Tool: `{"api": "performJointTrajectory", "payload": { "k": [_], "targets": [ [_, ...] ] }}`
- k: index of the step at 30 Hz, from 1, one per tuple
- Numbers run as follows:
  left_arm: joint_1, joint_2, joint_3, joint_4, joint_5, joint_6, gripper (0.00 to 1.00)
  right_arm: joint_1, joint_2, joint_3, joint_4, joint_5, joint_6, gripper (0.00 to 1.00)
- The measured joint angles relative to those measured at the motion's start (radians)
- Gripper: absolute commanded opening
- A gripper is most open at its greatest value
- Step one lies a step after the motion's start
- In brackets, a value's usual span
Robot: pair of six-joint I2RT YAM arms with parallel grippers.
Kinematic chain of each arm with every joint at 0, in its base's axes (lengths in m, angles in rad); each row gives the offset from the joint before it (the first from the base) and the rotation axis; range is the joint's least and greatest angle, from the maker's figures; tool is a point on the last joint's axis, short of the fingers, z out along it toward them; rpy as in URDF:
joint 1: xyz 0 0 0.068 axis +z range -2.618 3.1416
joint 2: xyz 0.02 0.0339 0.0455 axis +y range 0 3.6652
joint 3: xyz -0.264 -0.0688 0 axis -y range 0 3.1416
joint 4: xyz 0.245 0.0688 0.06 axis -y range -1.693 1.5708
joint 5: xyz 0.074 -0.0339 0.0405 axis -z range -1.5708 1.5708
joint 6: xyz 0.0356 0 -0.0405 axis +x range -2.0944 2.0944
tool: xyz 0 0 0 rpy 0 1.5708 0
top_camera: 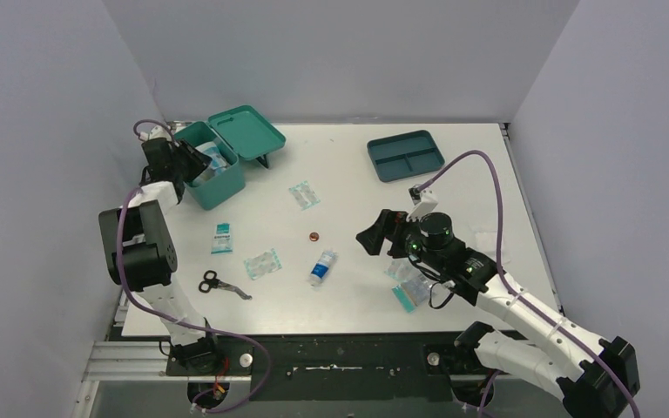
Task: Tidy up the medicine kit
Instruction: Place the medical item at the medicine box.
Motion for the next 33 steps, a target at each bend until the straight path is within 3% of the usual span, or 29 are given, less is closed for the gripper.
{"api": "performJointTrajectory", "payload": {
  "k": [9,17,33],
  "targets": [
    [0.000,-0.068,0.041,-0.137,-0.124,0.072,0.34,0.000,0.015,0.000,0.000,0.000,-0.003,1.00],
    [-0.002,-0.071,0.062,-0.141,-0.134,0.085,0.12,0.000,0.022,0.000,0.000,0.000,-0.003,1.00],
    [-0.040,0.098,0.159,-0.242,-0.142,0.102,0.11,0.000,0.026,0.009,-0.008,0.001,-0.002,1.00]
  ]
}}
